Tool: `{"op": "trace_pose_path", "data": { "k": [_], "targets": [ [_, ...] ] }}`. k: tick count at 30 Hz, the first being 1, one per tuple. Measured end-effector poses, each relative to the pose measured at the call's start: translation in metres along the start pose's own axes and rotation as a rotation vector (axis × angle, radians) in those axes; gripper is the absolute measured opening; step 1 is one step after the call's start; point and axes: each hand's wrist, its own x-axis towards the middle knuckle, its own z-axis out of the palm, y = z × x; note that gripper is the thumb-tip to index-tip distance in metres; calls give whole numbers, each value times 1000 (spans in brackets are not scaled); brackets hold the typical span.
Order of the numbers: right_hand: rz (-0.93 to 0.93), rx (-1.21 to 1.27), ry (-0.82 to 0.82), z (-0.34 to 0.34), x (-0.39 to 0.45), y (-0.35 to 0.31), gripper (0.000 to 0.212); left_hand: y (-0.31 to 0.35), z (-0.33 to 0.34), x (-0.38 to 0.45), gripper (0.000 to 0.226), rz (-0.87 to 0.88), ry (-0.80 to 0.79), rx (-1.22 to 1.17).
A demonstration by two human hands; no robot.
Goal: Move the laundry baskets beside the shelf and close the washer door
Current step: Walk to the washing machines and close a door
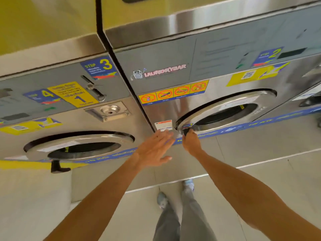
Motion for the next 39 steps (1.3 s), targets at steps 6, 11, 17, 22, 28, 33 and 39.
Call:
{"op": "trace_pose_path", "data": {
  "k": [6, 11, 17, 22, 28, 33, 39],
  "targets": [
    [7, -19, -6, -5, 0, 7, 41, -20, -16, 32, 83, -8, -48, 148],
    [20, 1, -26, -16, -11, 15, 45, -17, -19, 34, 89, -31, -148, 188],
    [44, 22, -17, -18, -59, 65, 47, -3, -27, 37, 92, -117, -184, 116],
    [52, -50, -116, -34, -103, 127, 52, 6, -33, 32, 88, -192, -176, 55],
    [-2, -281, -36, -62, -157, 200, 94, 13, -57, 26, 85, -255, -221, 22],
    [-30, -75, 79, -90, -181, 242, 64, 25, -70, 27, 85, -351, -222, -24],
    [-24, -203, 86, -132, -197, 296, 51, 45, -75, 29, 90, -437, -136, -77]
  ]
}}
